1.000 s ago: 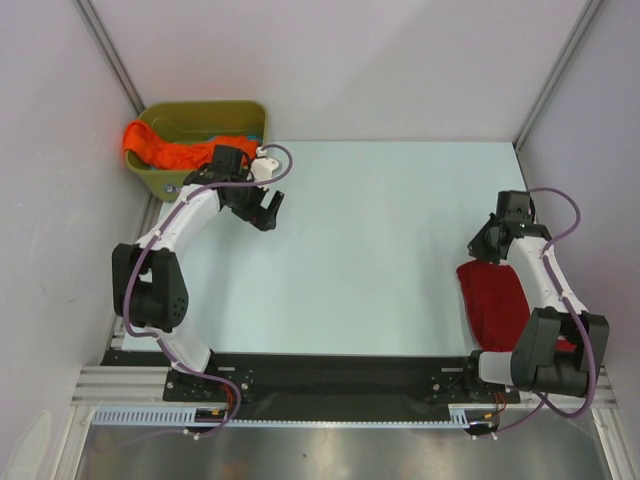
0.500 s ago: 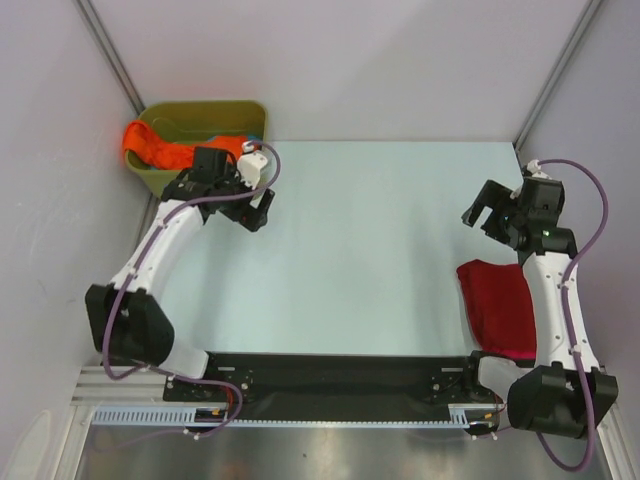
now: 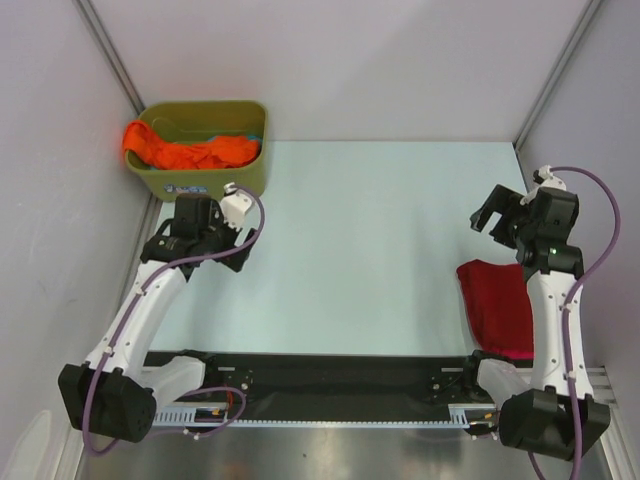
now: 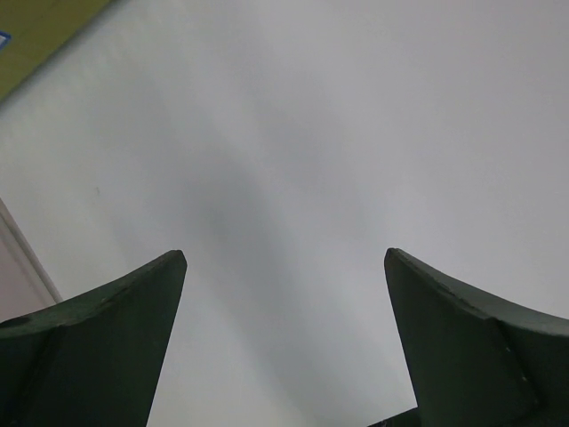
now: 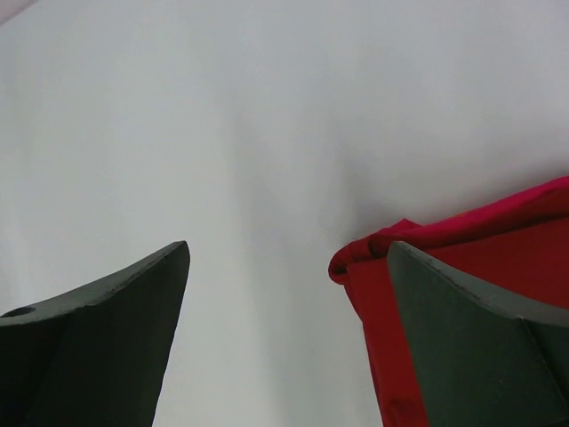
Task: Fold and stack the t-shirts
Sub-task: Neatly place the folded tshirt to the corner
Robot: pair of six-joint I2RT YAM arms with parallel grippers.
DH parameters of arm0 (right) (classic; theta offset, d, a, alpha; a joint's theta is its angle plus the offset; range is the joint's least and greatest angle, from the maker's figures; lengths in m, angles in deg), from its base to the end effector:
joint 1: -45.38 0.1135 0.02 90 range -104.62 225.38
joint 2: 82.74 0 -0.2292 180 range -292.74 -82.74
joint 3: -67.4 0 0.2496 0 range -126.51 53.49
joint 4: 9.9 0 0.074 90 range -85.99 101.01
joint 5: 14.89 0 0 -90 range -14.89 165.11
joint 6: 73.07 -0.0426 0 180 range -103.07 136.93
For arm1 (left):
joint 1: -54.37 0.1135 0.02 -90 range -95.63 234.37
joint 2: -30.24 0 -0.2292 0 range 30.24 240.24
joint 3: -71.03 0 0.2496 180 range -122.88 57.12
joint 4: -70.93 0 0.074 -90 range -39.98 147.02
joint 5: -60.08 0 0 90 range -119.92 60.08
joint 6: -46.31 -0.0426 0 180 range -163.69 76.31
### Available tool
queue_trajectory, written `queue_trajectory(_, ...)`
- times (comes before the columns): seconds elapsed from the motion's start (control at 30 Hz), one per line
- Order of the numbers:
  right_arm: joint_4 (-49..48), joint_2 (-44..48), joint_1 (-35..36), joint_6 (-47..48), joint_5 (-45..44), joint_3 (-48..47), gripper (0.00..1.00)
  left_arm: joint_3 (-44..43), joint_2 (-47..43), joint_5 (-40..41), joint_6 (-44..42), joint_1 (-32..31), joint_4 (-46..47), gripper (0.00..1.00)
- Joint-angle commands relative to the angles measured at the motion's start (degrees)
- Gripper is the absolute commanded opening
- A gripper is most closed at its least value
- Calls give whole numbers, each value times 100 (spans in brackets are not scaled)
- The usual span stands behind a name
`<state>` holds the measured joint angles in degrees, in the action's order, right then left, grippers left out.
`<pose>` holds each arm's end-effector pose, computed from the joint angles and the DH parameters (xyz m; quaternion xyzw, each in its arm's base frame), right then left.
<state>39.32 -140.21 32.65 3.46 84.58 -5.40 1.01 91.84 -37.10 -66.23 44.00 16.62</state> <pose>0.2296 -0.0447 0.3080 0.1615 0.8654 0.0759 0.4682 0.2340 -0.0482 0.2682 0.2846 0.8805 -0.0180 0.3788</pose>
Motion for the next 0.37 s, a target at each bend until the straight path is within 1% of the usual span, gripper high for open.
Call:
queue_trajectory(0.0, -613, 333, 16, -32, 19, 106, 100, 136, -148, 199, 5, 105, 111, 100)
queue_trajectory(0.2, -745, 447, 86, -15, 11, 203, 100, 92, -166, 129, 31, 158, 50, 100)
queue_trajectory(0.33, -798, 491, 139, 142, -174, 264, 100, 127, -201, 103, 40, 167, 15, 100)
